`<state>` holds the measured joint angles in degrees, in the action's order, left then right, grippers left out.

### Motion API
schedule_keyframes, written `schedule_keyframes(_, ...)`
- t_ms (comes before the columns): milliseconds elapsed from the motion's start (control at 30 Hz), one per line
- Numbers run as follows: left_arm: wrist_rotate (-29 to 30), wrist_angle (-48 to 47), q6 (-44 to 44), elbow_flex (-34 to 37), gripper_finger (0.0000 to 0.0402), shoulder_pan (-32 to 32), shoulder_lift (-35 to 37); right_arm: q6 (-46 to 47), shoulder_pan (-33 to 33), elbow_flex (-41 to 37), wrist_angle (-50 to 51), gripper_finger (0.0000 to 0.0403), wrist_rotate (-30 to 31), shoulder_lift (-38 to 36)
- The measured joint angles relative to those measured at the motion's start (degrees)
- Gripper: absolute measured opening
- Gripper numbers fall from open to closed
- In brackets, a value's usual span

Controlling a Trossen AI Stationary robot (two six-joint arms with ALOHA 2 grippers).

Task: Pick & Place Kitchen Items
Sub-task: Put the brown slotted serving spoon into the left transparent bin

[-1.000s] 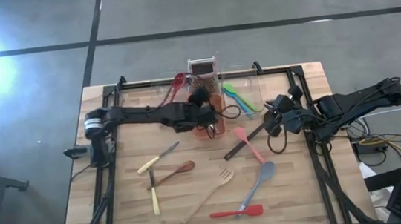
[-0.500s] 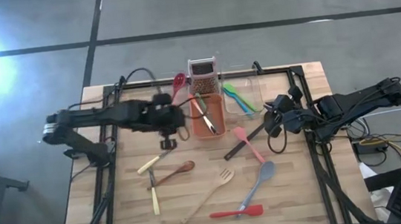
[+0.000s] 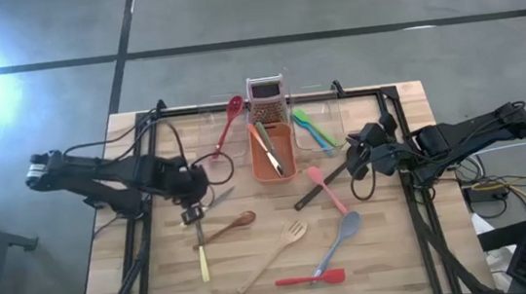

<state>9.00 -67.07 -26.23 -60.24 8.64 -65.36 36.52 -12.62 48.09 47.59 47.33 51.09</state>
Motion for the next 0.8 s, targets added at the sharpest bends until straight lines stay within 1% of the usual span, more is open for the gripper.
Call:
schedule_keyframes(100,-2.97,-1.74,-2.75,4.73,0.0084,0.00,1.35,1.35,0.00,0.00,0.00,0.0043,0.04,0.00)
schedule_keyframes(267,-4.05,-3.51,-5.36,10.76,0.0095,0.00,1.99,3.62,0.00,0.00,-0.02,0.0043,0.18,-0.02)
schedule_keyframes(400,-4.03,-3.45,-6.81,13.49,0.0108,-0.02,1.77,3.86,0.00,-0.01,-0.17,0.0043,0.20,0.00)
schedule_keyframes(533,-3.53,-3.29,-8.09,14.69,0.0135,-0.02,1.75,5.85,0.02,-0.01,-0.20,0.0043,0.13,0.00)
schedule_keyframes(567,-3.52,-3.27,-8.49,14.82,0.0143,-0.02,1.75,6.55,0.02,0.00,-0.23,0.0043,-0.39,-0.02)
schedule_keyframes(667,-3.29,-2.76,-9.40,15.05,0.0171,-0.02,1.75,6.80,-0.01,0.00,-0.90,0.0043,-4.58,0.02)
schedule_keyframes(800,-1.98,-1.20,-9.13,15.40,0.0205,-0.02,1.75,1.83,-1.10,-0.02,-5.53,0.0043,-10.07,1.43)
